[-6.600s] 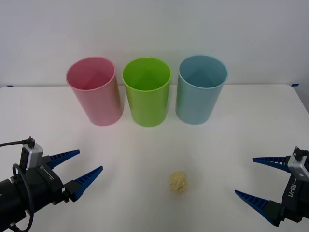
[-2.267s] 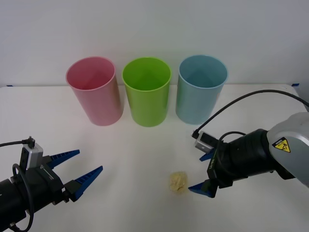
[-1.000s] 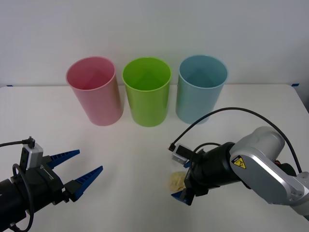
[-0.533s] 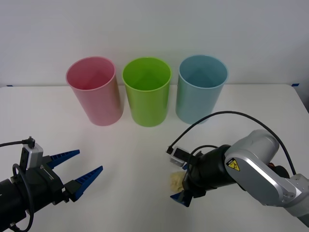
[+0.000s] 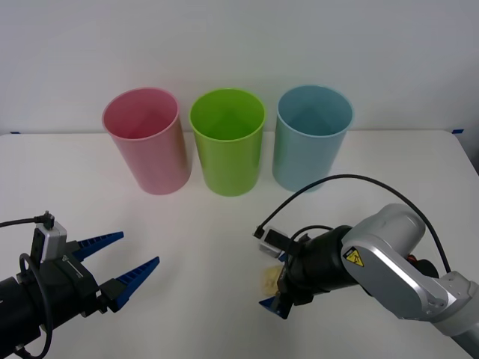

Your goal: Put cans in the blue bin and PET bottles in the pink bin and trash in the green bin.

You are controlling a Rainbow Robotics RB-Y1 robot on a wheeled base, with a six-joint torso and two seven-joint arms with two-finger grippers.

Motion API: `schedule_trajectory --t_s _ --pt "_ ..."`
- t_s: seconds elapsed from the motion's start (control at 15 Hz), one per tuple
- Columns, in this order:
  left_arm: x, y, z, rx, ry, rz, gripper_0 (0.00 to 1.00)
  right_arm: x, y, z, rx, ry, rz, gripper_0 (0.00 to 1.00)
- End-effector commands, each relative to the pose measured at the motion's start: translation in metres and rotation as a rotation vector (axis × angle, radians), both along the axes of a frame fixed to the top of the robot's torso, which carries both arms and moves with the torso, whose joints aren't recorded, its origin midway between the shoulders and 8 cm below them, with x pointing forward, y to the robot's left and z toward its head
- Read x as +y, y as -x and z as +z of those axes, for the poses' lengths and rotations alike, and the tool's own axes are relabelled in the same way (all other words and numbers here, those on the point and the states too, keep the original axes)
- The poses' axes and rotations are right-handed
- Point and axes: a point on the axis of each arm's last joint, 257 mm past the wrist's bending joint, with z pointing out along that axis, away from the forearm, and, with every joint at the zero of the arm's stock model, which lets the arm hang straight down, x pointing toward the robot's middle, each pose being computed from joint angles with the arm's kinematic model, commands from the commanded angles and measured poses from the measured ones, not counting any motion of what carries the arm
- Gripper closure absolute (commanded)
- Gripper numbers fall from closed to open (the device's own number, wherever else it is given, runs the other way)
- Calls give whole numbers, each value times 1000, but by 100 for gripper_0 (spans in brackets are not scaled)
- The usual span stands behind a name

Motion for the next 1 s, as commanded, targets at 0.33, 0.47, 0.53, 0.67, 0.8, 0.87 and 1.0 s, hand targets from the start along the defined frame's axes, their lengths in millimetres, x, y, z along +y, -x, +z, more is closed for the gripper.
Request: schedule_trajectory --t_s 0.33,0.47,0.53,0.67,0.8,0.87,1.0 --pt "0 0 0 0 0 0 0 2 1 -1 -6 4 15 87" --pt "0 0 0 0 0 0 0 3 1 -2 -9 8 14 100" --pt "0 0 0 0 0 0 0 5 1 -1 -10 5 15 100" --pt "0 0 0 0 0 0 0 6 1 -2 -13 9 15 100" --pt "0 0 0 0 0 0 0 5 0 -3 -16 15 12 100" --pt "0 0 0 0 0 0 0 6 1 -4 -15 17 12 100" --pt "0 0 0 0 0 0 0 9 2 -5 -15 18 9 100"
